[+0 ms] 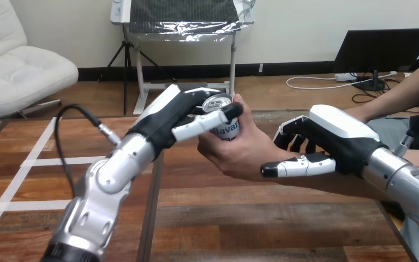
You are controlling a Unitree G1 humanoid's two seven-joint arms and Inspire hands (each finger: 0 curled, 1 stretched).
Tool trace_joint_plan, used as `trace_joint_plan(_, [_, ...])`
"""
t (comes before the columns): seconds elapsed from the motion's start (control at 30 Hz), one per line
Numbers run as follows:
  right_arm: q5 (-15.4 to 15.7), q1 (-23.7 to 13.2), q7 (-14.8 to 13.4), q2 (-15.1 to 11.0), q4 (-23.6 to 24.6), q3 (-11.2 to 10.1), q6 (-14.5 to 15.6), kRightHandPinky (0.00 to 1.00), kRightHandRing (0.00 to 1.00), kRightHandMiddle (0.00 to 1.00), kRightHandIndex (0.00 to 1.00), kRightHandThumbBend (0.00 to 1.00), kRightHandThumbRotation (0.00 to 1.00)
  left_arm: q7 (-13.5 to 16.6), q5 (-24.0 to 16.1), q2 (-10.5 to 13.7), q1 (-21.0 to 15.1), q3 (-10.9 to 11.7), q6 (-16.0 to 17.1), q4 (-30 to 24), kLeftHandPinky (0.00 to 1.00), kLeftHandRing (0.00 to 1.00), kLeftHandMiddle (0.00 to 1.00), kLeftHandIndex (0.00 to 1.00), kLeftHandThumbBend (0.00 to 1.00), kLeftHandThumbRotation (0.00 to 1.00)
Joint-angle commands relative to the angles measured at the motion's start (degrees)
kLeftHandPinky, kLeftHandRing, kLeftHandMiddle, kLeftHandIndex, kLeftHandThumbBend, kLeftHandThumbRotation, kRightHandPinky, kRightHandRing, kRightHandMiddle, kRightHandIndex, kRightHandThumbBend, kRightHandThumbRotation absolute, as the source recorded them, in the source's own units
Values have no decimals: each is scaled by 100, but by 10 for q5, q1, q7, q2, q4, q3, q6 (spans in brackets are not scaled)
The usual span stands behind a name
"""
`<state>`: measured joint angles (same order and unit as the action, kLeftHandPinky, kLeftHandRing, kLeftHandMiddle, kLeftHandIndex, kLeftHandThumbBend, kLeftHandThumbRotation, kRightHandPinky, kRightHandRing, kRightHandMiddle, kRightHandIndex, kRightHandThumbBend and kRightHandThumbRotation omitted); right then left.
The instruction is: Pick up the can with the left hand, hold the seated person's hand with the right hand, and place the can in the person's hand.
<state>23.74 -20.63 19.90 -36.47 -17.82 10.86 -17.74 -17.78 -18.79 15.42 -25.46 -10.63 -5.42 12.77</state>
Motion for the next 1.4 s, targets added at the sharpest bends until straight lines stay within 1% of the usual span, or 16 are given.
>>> trace_joint_plan(0.0, [-31, 13, 16, 19, 15, -1, -1, 54, 73, 75, 77, 100, 90, 18, -4, 13, -2, 14, 0, -39, 80, 89, 88, 88, 89, 98])
trace_joint_plan(0.1, [-43, 16, 26, 19, 19, -5, 8, 58, 76, 78, 80, 100, 93, 24, -4, 14, 7, 15, -1, -48, 82, 90, 90, 89, 90, 99])
trace_joint_plan(0.2, [-54, 18, 33, 21, 19, -8, 10, 62, 80, 82, 84, 100, 97, 30, 3, 11, 16, 20, 0, -57, 83, 92, 91, 90, 90, 99])
trace_joint_plan(0.23, [-62, 19, 36, 22, 17, -11, 11, 62, 80, 83, 85, 100, 97, 32, 4, 10, 21, 21, -2, -62, 83, 92, 91, 90, 90, 99])
trace_joint_plan(0.4, [-93, 23, 45, 29, 10, -20, 15, 66, 85, 87, 89, 100, 99, 36, 5, 10, 35, 24, -11, -80, 84, 93, 92, 92, 89, 99])
trace_joint_plan(0.43, [-102, 25, 46, 32, 9, -24, 16, 67, 85, 88, 90, 100, 99, 38, 7, 9, 40, 26, -12, -85, 84, 93, 92, 92, 89, 99])
trace_joint_plan(0.57, [-124, 28, 49, 37, 5, -31, 15, 71, 88, 91, 92, 100, 100, 43, 14, 6, 54, 32, -13, -99, 84, 95, 94, 93, 86, 99])
trace_joint_plan(0.63, [-133, 30, 49, 40, 5, -34, 14, 72, 89, 92, 93, 100, 100, 46, 20, 4, 62, 36, -13, -109, 85, 95, 95, 93, 85, 98])
trace_joint_plan(0.73, [-148, 35, 47, 45, 9, -41, 14, 75, 90, 93, 94, 100, 100, 50, 29, 0, 75, 43, -10, -124, 86, 96, 95, 94, 79, 96])
trace_joint_plan(0.83, [-164, 40, 46, 51, 11, -47, 14, 77, 91, 93, 95, 100, 100, 52, 39, -2, 88, 49, -10, -141, 87, 96, 96, 94, 75, 96])
trace_joint_plan(1.0, [-188, 48, 43, 63, 19, -59, 17, 79, 91, 94, 95, 100, 100, 59, 50, -7, 108, 58, -19, -172, 89, 97, 96, 95, 76, 97])
trace_joint_plan(1.1, [-201, 51, 41, 70, 18, -65, 9, 80, 91, 94, 94, 100, 100, 64, 50, -8, 122, 62, -28, -197, 89, 96, 95, 94, 77, 98])
trace_joint_plan(1.13, [-209, 54, 41, 74, 19, -68, 7, 80, 91, 94, 94, 100, 100, 68, 51, -10, 130, 64, -32, -213, 89, 96, 95, 94, 77, 99])
trace_joint_plan(1.2, [-217, 57, 42, 78, 21, -72, 6, 81, 91, 94, 94, 100, 100, 72, 51, -11, 139, 66, -36, -230, 89, 95, 94, 93, 76, 99])
trace_joint_plan(1.23, [-220, 59, 38, 81, 21, -75, 0, 81, 91, 94, 94, 100, 100, 77, 51, -13, 146, 69, -36, -244, 88, 94, 94, 93, 76, 99])
trace_joint_plan(1.37, [-223, 67, 29, 88, 27, -81, -9, 81, 91, 93, 95, 100, 100, 87, 54, -20, 167, 77, -43, -285, 83, 91, 92, 91, 69, 100])
